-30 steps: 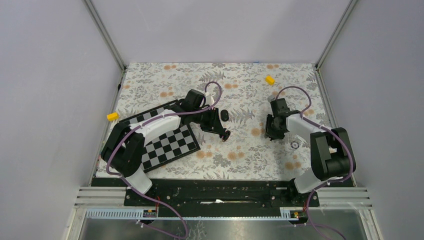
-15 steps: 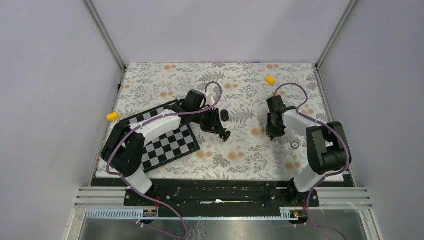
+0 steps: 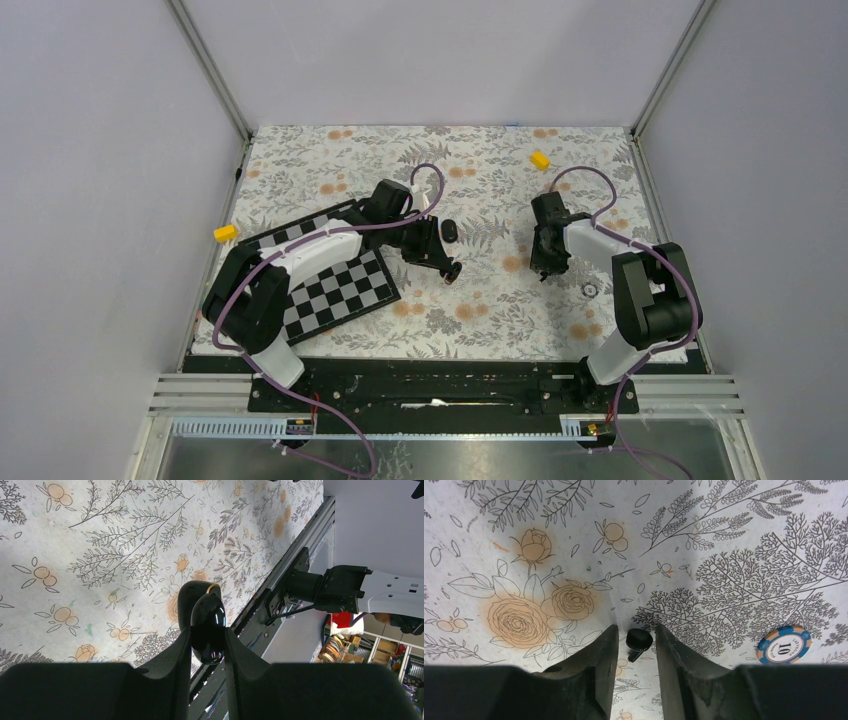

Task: Insert the wireless bluetooth earbuds into the charging case
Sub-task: Pick up the right earbud from the center of the board.

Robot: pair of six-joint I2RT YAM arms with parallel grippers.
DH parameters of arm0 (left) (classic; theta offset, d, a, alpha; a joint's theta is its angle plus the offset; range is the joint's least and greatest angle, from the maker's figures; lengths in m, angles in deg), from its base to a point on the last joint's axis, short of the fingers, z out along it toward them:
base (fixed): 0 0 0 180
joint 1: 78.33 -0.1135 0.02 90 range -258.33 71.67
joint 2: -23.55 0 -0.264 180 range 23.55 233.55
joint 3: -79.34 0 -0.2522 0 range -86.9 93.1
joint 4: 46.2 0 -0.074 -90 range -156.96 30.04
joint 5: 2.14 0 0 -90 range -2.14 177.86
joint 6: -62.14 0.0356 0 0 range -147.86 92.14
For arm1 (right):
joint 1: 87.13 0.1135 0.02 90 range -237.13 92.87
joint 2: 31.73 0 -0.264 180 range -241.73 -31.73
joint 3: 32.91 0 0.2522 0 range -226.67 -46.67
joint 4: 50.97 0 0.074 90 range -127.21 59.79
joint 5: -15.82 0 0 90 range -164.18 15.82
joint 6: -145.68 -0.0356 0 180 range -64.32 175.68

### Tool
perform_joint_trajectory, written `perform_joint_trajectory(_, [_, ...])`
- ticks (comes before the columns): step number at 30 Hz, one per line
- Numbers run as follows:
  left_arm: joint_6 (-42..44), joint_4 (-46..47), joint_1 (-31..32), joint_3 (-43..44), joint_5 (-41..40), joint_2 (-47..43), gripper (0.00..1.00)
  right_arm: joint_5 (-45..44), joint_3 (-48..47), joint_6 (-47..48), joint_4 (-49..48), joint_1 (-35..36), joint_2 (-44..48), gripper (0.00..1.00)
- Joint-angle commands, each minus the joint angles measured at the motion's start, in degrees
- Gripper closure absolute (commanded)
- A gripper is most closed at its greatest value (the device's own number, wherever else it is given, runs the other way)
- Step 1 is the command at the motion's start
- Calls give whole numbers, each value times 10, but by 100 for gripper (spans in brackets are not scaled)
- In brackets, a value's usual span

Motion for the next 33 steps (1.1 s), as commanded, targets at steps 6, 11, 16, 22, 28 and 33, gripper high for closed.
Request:
perform_joint_trajectory(6, [2,15,3,15,8,1,100,-32,9,-104,15,4,14,61])
perform_joint_trajectory(11, [4,15,3,10,6,-2,100,-45,3,-122,30,5,11,58])
perform_joint_trajectory(16, [4,15,3,11,6,1,100,-44,6,-139,28,6,13,58])
perform_joint_trajectory(22, [5,15,3,9,5,-1,100,-49,-5,-145,44,12,6,61])
perform_joint_trajectory(28, [5,15,3,9,5,-1,100,-55,-8,-157,52,22,8,68])
perform_joint_trajectory(33, [8,15,3,8,5,-3,100,-64,-8,-163,52,24,3,69])
